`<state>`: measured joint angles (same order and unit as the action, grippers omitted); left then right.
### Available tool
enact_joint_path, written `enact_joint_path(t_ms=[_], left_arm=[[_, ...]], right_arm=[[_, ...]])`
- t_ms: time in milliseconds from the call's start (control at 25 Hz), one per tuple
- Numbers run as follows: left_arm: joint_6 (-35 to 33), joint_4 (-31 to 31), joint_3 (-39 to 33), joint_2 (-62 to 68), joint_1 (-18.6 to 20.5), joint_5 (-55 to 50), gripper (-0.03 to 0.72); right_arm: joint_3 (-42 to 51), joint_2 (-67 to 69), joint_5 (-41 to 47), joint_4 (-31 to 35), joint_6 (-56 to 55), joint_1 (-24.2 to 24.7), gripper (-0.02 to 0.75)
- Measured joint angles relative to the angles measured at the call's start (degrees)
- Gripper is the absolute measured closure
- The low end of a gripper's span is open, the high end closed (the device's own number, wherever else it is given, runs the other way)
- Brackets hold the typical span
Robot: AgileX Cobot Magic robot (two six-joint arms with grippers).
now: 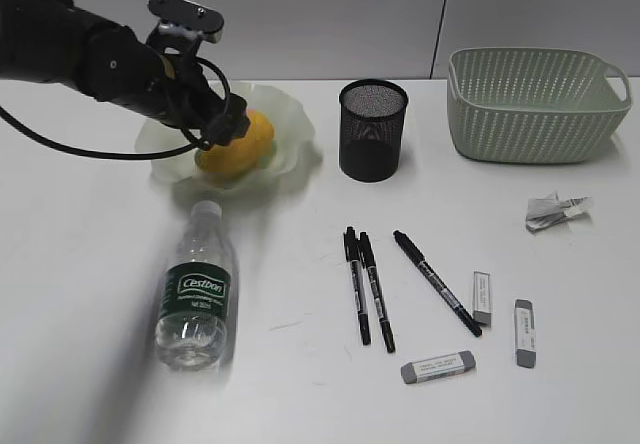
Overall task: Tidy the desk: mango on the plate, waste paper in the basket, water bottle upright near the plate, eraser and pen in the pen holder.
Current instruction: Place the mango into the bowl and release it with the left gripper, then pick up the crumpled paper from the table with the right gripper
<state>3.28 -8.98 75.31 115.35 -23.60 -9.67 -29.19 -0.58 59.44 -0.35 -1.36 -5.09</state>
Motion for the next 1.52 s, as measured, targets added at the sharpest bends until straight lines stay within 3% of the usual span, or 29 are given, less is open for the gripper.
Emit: enact_joint_path(t_ms=[160, 360, 560, 720, 840, 1040, 1240, 1520], left_arm=[[0.00, 0.59, 0.00, -1.99, 0.00, -3.46, 0.034], [0.00, 0.71, -5.55, -14.13, 0.00, -8.88, 0.153], [0.00, 0.86, -22.55, -41.20, -0.07, -14.36, 0.186], [0.00, 2.28, -33.35, -66.22, -0.26, -28.79, 0.188], [0.00, 3.86, -37.95, -85.07, -0.26, -38.42, 0.188], [0.00, 6.92, -42.12, -103.82, -0.14, -48.89, 0.188], [3.01, 5.40, -44.26, -111.99, 1.77, -50.99, 0.196], [4.09, 4.97, -44.43, -115.00, 4.15, -50.94, 0.202]], right_arm=[[0.00, 0.00, 0.00, 0.00, 0.00, 0.00, 0.156], [0.00, 0.00, 0.00, 0.00, 0.00, 0.00, 0.156], [0.00, 0.00, 0.00, 0.00, 0.00, 0.00, 0.156], [0.00, 0.00, 0.00, 0.35, 0.00, 0.00, 0.156], [0.00, 0.00, 0.00, 1.32, 0.20, 0.00, 0.156], [-0.56, 0.80, -1.01, 2.55, 1.36, 0.00, 0.156], [-1.91, 14.83, -7.79, 6.01, 2.75, 0.00, 0.156], [-5.59, 51.27, -24.93, 11.33, 3.06, 0.00, 0.156]])
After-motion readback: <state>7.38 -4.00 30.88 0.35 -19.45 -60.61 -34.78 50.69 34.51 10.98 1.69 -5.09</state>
